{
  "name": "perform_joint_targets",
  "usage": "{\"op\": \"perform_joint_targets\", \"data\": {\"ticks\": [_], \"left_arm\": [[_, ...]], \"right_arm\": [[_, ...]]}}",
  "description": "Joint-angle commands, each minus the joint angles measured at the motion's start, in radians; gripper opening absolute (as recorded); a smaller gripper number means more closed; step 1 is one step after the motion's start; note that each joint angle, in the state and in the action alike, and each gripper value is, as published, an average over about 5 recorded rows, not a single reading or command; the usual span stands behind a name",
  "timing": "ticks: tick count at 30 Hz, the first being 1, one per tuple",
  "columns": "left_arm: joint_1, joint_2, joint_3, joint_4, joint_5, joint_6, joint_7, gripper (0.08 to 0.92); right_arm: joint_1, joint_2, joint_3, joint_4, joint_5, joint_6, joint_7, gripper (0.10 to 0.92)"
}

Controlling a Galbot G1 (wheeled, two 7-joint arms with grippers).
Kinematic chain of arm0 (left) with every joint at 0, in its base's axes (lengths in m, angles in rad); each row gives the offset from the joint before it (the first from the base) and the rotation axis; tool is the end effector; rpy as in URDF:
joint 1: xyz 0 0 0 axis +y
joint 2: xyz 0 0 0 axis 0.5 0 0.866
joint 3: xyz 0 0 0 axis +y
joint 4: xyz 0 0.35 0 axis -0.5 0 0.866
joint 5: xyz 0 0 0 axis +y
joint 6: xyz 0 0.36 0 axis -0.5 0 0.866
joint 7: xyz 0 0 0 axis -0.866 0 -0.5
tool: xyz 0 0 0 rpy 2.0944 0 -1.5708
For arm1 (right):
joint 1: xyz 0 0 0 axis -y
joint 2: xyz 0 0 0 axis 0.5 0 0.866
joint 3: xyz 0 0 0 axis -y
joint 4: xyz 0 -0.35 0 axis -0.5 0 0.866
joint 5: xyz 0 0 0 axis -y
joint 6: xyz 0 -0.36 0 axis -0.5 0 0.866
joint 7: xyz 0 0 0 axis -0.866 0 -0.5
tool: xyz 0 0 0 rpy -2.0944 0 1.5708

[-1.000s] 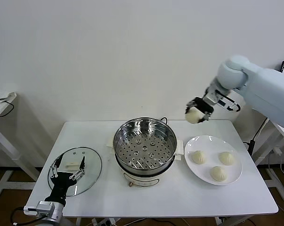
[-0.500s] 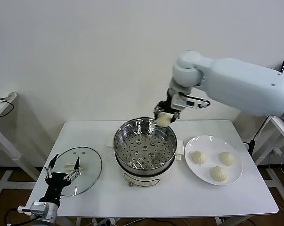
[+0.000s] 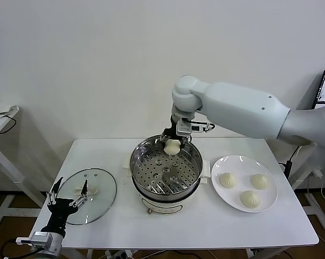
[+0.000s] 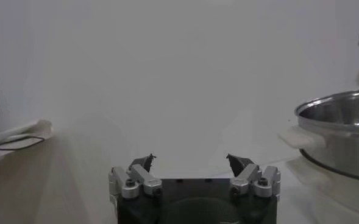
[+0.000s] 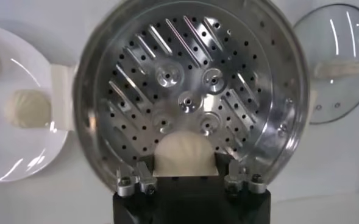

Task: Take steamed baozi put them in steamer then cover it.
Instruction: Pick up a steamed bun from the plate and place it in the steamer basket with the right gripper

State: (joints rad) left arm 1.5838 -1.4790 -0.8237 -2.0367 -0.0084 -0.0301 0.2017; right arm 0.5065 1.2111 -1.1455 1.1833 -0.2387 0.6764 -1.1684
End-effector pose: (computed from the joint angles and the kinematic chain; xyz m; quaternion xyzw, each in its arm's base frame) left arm 0.1727 0.1119 -0.3107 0.0076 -0.9939 -0.1072 0.0236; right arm 0.5710 0.1394 -0.0425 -0.6534 0.0643 -0.7530 0.0434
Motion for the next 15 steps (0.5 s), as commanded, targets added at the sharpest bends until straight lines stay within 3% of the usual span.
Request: {"op": "perform_joint_targets", "data": {"ticks": [1,15], "left_arm": [[-0.001,0.0,-0.003,0.003,0.0,0.0,0.001,0.823],[-0.002,0.0,-0.006,0.01,0.0,-0.005,0.004,0.823]], "right_arm": [[-0.094,0.042,0.056,-0.11,-0.063,0.04,0.006,0.667],[-0.135,0.096,0.108,-0.214,-0.114,0.056,0.018,0.666]]}}
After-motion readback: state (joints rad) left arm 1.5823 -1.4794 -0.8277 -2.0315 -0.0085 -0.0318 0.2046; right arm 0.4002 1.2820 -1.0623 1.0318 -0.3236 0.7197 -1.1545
